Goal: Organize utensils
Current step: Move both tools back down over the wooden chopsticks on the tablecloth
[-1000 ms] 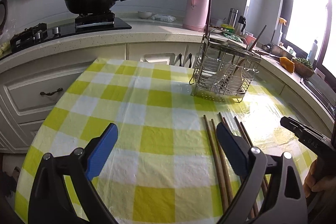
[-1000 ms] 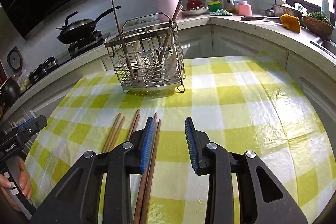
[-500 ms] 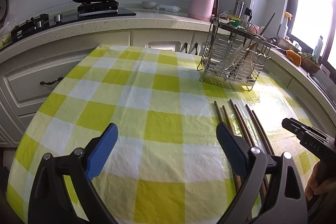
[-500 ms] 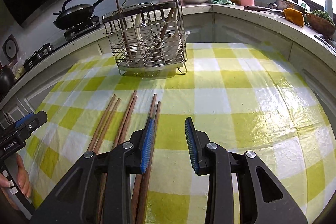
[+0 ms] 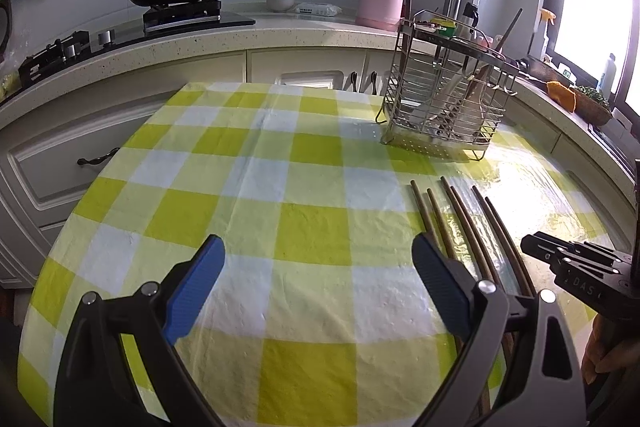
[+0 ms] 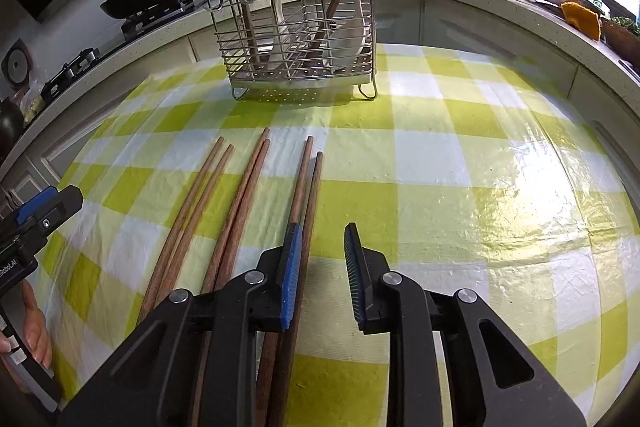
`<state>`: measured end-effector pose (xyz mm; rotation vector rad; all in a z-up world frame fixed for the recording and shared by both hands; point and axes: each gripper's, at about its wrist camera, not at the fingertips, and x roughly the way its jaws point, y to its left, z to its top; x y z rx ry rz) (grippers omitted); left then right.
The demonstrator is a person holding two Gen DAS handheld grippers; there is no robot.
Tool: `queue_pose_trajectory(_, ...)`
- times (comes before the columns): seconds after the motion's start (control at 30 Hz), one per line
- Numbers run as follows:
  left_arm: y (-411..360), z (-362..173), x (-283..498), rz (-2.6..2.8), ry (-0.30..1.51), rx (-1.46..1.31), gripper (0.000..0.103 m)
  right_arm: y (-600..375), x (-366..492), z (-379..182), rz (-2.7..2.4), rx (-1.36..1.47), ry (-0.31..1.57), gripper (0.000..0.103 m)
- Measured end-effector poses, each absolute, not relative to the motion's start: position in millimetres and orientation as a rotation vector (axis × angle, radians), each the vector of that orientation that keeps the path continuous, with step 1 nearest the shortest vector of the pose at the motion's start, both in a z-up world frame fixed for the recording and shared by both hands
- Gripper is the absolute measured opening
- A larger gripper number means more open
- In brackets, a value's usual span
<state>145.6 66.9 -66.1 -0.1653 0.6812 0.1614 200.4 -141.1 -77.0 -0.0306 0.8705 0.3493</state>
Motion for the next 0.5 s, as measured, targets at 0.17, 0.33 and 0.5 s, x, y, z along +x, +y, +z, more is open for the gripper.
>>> queue_pose_trajectory(0.17, 66.4, -67.9, 145.4, 0.159, 0.69, -0.166, 0.091, -136.0, 203.8, -79.2, 0.353, -0.043, 0.886, 0.02)
queue_pose_trajectory(0.33, 66.6, -69.0, 146.3, 0.162, 0.693, -0.167, 0.091, -129.8, 208.5, -81.5, 0.348, -0.071, 0.896, 0.017)
queue_pose_trajectory(0.5, 66.5, -69.7, 147.2, 0.162, 0.694, -0.167, 0.091, -124.8, 215.6, -82.5, 0.341, -0.094, 0.893, 0.016)
